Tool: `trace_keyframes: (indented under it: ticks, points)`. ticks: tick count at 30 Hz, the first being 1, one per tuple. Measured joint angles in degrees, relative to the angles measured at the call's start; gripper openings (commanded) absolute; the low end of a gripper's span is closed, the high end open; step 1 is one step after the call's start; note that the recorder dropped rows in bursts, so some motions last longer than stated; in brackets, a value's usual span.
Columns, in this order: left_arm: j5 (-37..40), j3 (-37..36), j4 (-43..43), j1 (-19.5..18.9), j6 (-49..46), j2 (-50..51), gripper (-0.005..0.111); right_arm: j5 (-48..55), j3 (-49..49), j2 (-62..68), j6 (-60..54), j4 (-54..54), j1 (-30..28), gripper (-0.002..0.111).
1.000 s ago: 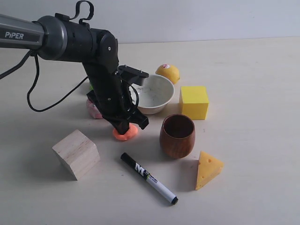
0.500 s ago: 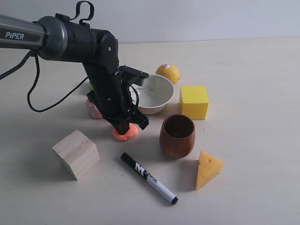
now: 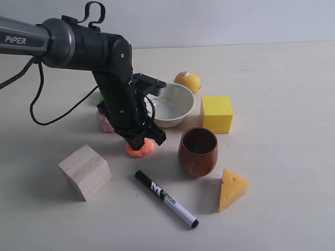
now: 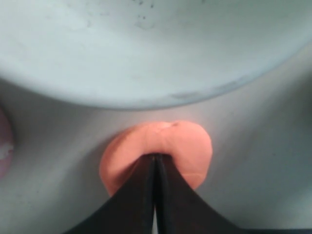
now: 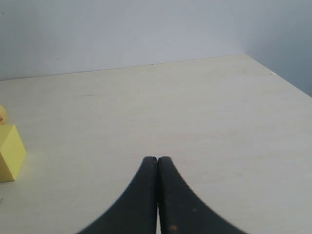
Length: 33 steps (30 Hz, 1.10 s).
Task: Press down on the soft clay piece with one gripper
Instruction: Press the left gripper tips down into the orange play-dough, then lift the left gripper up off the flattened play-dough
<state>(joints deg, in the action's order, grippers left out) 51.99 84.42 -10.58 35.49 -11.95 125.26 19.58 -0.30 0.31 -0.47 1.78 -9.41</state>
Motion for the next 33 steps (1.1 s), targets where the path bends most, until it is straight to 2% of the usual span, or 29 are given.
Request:
trace_keyframes:
  ticks: [7, 11, 14, 33]
  points:
    - [-0.3, -0.2, 0.4, 0.0, 0.0, -0.3, 0.002, 0.0, 0.0, 0.0, 0.0, 0.0, 0.0, 0.0]
    - [-0.3, -0.2, 0.4, 0.0, 0.0, -0.3, 0.02, 0.0, 0.0, 0.0, 0.0, 0.0, 0.0, 0.0]
    - [-0.3, -0.2, 0.4, 0.0, 0.0, -0.3, 0.028, 0.0, 0.0, 0.0, 0.0, 0.0, 0.0, 0.0]
    - [0.0, -1.1, 1.2, 0.1, 0.0, -2.7, 0.027, 0.0, 0.0, 0.0, 0.0, 0.0, 0.0, 0.0]
